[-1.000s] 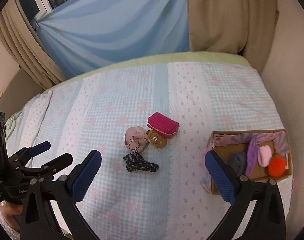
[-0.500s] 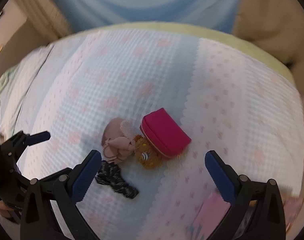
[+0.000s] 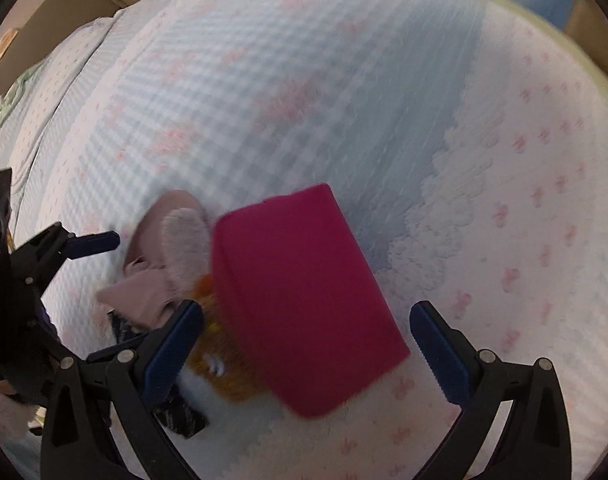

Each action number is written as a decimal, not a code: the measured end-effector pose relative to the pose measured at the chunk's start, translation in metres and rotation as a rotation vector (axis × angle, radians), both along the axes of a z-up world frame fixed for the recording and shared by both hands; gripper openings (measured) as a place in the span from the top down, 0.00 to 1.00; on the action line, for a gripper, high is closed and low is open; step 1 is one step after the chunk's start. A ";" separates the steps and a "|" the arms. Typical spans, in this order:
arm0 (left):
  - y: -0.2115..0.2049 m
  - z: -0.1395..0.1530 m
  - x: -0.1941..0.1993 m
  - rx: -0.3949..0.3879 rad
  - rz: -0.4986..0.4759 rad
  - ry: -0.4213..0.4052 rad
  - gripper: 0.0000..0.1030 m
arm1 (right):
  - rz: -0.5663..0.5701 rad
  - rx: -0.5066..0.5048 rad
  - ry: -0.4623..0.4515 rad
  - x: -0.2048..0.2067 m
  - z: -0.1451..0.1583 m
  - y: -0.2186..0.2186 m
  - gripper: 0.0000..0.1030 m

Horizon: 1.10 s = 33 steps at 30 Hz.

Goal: Organize soft objects
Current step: 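Grasp the pink zippered pouch with right tool while left tool grasps beige bag, then lift the pouch and beige bag and carry them over the box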

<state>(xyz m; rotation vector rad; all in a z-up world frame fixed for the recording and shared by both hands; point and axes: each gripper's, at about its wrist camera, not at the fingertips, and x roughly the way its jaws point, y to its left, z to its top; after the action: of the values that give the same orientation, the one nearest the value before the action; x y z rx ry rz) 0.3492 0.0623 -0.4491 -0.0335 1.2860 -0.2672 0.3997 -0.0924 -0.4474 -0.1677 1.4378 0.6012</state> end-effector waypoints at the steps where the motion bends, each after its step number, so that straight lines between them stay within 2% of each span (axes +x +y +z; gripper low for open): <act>1: 0.000 -0.007 0.003 0.000 0.000 0.012 0.00 | -0.013 0.024 0.031 0.004 -0.007 -0.001 0.00; 2: 0.001 -0.014 0.005 -0.003 0.001 0.026 0.00 | -0.027 0.044 0.048 0.006 -0.010 -0.003 0.00; 4: 0.001 -0.024 0.010 -0.022 0.001 0.044 0.01 | -0.060 0.090 0.083 0.010 -0.015 -0.007 0.07; 6: -0.002 -0.026 0.013 -0.014 -0.007 0.028 0.03 | -0.078 0.107 0.081 0.012 -0.015 -0.010 0.14; 7: -0.005 -0.026 0.014 -0.012 -0.017 0.019 0.10 | -0.078 0.113 0.075 0.012 -0.013 -0.010 0.16; 8: -0.008 -0.027 0.015 -0.008 -0.030 0.014 0.20 | -0.076 0.117 0.071 0.012 -0.012 -0.010 0.20; 10: -0.012 -0.026 0.019 0.005 -0.043 0.003 0.28 | -0.075 0.125 0.065 0.011 -0.009 -0.010 0.26; 13: -0.017 -0.022 0.024 0.025 -0.061 -0.012 0.49 | -0.073 0.137 0.049 0.008 -0.004 -0.010 0.36; 16: -0.004 -0.017 0.030 0.001 -0.027 -0.013 0.70 | -0.082 0.143 0.035 0.007 -0.001 -0.009 0.45; 17: 0.002 -0.015 0.032 -0.019 -0.007 -0.013 0.73 | -0.091 0.147 0.033 0.007 0.001 -0.010 0.49; 20: 0.013 -0.007 0.034 -0.037 0.024 -0.020 0.76 | -0.113 0.164 0.024 0.005 0.005 -0.011 0.57; 23: 0.013 -0.002 0.035 -0.032 0.026 -0.027 0.77 | -0.127 0.159 0.015 0.002 0.010 -0.009 0.60; 28: 0.017 0.012 0.033 -0.006 0.010 -0.062 0.77 | -0.162 0.179 -0.025 -0.008 0.030 -0.009 0.62; 33: 0.030 0.036 0.021 -0.017 0.041 -0.097 0.78 | -0.189 0.177 -0.072 -0.020 0.055 -0.007 0.62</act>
<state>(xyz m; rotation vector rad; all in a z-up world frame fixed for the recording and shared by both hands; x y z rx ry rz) 0.3704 0.0923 -0.4133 -0.0607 1.1852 -0.2416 0.3797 -0.0999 -0.3924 0.0849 1.3066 0.5576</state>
